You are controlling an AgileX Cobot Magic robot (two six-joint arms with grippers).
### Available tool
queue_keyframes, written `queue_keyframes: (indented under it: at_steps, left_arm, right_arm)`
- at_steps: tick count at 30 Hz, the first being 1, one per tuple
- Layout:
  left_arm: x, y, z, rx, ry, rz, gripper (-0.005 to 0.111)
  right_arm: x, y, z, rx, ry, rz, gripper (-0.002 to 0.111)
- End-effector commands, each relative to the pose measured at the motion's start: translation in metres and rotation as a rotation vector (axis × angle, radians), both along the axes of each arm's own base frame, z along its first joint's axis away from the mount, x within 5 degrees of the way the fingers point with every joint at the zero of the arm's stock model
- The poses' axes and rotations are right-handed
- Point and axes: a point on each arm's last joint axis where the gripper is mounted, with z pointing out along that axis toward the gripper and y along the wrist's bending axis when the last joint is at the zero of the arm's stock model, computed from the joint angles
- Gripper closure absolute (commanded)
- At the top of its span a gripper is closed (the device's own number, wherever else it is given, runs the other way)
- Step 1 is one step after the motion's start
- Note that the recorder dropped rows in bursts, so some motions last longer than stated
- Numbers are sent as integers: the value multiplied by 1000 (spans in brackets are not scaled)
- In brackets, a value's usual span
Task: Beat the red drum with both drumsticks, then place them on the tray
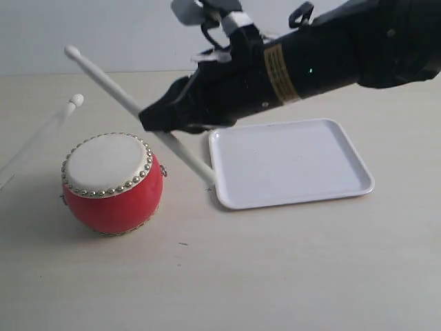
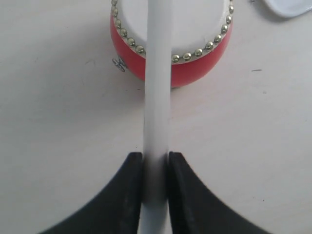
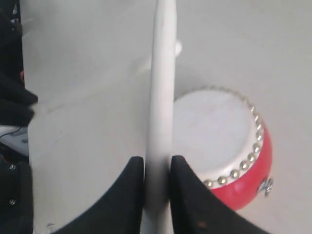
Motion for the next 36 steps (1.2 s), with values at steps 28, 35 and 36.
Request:
queue_keyframes:
  at_steps: [28, 35, 36]
  left_arm:
    - [5, -5, 3, -48, -71, -17, 107]
    - [5, -5, 3, -48, -71, -17, 107]
    - [5, -5, 3, -48, -71, -17, 107]
  right_arm:
    - [-20, -10, 58, 80, -159, 9, 108]
    - [-19, -10, 58, 76, -166, 3, 108]
    - [-19, -10, 58, 74, -170, 5, 108]
